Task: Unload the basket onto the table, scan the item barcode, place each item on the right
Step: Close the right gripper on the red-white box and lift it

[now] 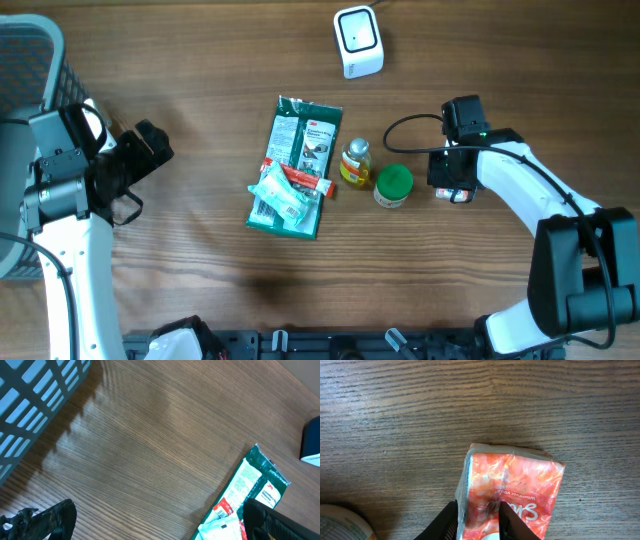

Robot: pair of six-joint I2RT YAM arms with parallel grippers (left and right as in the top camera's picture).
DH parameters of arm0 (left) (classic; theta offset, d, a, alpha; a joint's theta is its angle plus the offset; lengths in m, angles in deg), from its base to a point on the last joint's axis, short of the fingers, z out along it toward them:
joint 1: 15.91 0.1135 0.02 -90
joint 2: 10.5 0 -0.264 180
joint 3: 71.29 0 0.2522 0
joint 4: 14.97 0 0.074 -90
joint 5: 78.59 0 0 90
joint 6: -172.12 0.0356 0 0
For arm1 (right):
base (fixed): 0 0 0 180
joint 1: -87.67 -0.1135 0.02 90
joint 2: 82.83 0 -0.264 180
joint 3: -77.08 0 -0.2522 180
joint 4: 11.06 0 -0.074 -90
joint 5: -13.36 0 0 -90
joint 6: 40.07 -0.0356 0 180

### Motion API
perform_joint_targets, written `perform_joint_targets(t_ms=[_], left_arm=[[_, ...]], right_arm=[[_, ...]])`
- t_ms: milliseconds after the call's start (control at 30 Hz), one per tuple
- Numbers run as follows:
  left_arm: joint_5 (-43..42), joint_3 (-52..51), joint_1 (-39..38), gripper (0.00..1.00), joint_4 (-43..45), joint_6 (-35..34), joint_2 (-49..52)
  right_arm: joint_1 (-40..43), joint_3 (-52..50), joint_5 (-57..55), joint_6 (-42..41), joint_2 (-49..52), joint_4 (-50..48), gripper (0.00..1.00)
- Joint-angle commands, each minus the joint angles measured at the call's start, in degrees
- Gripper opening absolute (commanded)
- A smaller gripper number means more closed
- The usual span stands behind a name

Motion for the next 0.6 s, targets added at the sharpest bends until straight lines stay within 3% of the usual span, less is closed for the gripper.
perform_joint_targets(t_ms=[0,567], left_arm=[[-0.68,0.04,-0.15,1.0,0.13,1.18,0.11],[-0.68,0.04,-0.15,1.0,0.13,1.18,0.11]], right_arm=[[0.13,1.05,0.96,0.48,0.07,0.2,0.29],[0.13,1.05,1.18,0.52,0.07,0.63,0.32]])
